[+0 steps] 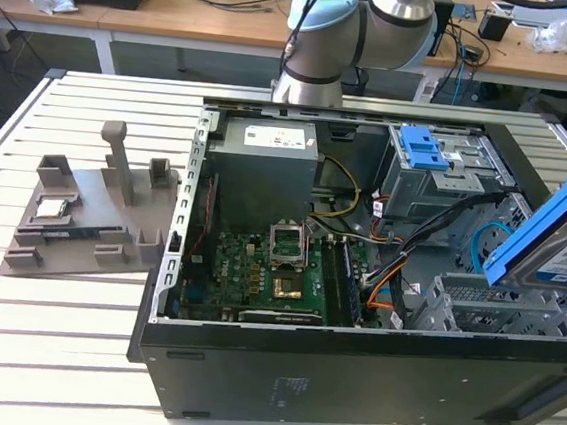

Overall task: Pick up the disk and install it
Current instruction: 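Pick up the disk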

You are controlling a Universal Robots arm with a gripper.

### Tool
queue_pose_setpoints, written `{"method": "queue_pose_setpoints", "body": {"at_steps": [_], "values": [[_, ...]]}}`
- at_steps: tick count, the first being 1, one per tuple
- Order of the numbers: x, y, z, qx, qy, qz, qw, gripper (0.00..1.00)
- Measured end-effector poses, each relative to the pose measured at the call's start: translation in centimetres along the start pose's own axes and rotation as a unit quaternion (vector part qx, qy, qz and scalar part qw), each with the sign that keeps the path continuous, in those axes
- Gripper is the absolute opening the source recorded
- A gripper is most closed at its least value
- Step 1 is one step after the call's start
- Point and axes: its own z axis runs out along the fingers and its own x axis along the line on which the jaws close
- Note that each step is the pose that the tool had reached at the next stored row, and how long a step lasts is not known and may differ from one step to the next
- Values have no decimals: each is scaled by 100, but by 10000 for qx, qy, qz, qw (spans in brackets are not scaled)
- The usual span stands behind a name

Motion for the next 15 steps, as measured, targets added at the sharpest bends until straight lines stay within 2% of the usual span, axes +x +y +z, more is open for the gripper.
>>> {"method": "queue_pose_setpoints", "body": {"at_steps": [5,9,15], "values": [[-6,46,17,5,-12,138,9999,37],[-8,143,32,6,-16,173,9998,37],[-8,152,33,6,-15,174,9998,37]]}}
